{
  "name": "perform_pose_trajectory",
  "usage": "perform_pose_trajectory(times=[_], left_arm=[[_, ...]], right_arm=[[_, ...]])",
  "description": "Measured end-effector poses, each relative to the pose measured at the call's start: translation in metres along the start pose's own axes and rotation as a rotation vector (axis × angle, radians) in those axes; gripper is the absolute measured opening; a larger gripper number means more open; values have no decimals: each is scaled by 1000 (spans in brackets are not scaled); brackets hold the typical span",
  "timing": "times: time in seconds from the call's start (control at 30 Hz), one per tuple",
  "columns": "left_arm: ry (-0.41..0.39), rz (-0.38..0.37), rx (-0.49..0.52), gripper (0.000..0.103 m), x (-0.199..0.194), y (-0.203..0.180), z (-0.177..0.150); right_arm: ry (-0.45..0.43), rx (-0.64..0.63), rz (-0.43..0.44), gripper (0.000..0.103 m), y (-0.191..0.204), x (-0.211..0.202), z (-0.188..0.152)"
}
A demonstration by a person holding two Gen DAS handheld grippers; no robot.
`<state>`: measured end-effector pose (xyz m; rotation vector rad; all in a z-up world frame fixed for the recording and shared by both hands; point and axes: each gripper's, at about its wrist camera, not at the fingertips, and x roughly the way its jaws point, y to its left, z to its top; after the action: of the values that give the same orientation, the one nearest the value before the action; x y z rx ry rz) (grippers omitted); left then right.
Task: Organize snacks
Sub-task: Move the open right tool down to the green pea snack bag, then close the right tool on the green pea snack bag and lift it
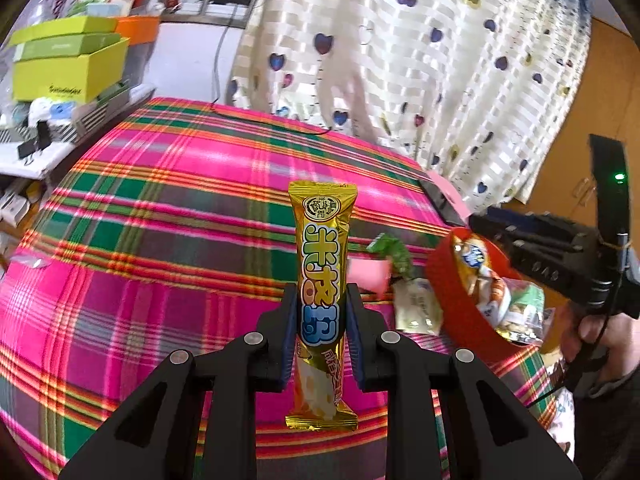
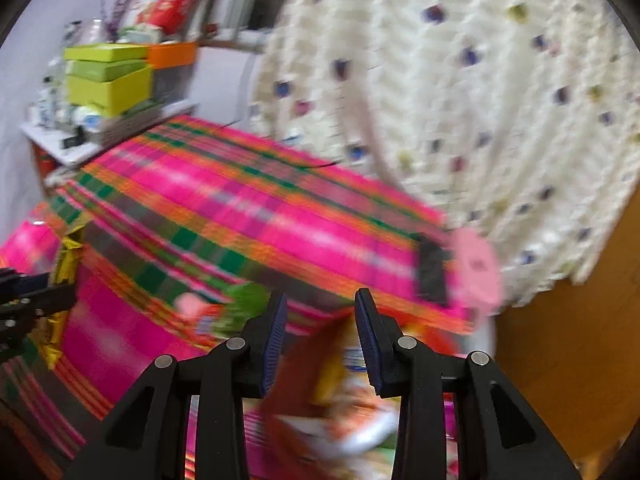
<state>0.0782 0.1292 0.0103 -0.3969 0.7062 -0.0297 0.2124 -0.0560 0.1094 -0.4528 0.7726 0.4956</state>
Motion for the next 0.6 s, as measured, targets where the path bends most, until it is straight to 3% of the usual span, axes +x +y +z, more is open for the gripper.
perform_pose_trajectory(times=[0.03, 0.2, 0.6], left_arm=[[1, 3, -10, 23, 1, 5, 0], [7, 6, -31, 23, 5, 17, -2], [20, -14, -54, 23, 16, 25, -4]], right_arm=[[22, 8, 59, 33, 6, 14, 1], [122, 51, 150, 33, 20, 60, 2], [288, 81, 171, 33, 18, 113, 2]])
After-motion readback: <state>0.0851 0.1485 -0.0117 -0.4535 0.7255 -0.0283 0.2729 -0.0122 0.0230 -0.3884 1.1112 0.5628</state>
